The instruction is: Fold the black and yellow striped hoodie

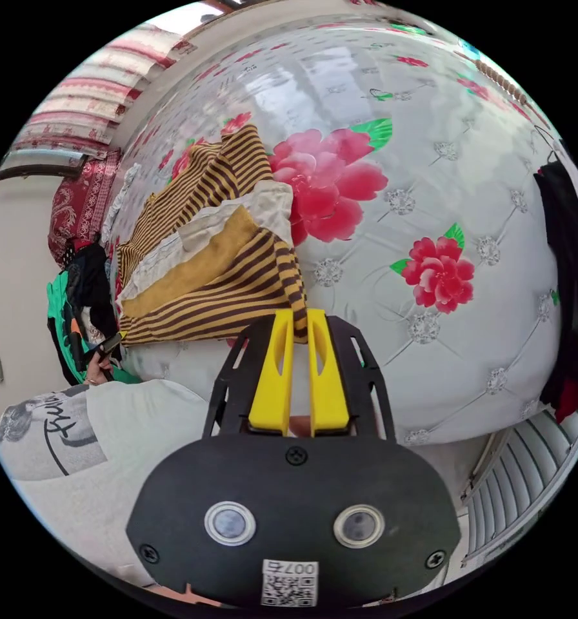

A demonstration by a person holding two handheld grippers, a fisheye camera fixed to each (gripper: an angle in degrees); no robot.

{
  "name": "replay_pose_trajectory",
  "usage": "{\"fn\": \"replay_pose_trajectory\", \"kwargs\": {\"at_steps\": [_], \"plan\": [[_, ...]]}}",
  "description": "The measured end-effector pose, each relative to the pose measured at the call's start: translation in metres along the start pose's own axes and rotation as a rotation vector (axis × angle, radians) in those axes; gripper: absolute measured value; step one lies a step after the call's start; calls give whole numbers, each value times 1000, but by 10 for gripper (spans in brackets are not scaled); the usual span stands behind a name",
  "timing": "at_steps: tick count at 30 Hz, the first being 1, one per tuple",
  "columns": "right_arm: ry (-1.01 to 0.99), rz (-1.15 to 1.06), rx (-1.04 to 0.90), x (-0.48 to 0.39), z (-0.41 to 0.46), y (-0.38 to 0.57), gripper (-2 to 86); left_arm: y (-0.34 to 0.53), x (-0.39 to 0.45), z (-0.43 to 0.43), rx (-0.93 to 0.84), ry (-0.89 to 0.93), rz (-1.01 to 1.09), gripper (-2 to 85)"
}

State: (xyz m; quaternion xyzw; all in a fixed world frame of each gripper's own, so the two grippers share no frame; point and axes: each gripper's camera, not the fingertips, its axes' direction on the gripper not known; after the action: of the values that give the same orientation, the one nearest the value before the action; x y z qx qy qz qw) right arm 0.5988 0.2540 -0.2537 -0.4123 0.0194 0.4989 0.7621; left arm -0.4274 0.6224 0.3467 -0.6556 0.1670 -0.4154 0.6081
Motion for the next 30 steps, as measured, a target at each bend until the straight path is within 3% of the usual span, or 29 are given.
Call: {"fn": "replay_pose_trajectory", "kwargs": {"at_steps": [4,9,18,24,30], "plan": [[-15,60,73,14,-21,19,52,12,-2,-22,47,-35,20,49],[-224,250,121,57,-15,58,75,47,-28,-36,115,36,-86,52],[-420,297,87,59,20,43,74,49,-37,-3,22,217,-155,98],[-424,318,79,64,23,30,23,28,-46,-2,8,270,-210,33],[-554,225,191,65,-26,65,0,66,-42,-54,167,398,-116,1]]}}
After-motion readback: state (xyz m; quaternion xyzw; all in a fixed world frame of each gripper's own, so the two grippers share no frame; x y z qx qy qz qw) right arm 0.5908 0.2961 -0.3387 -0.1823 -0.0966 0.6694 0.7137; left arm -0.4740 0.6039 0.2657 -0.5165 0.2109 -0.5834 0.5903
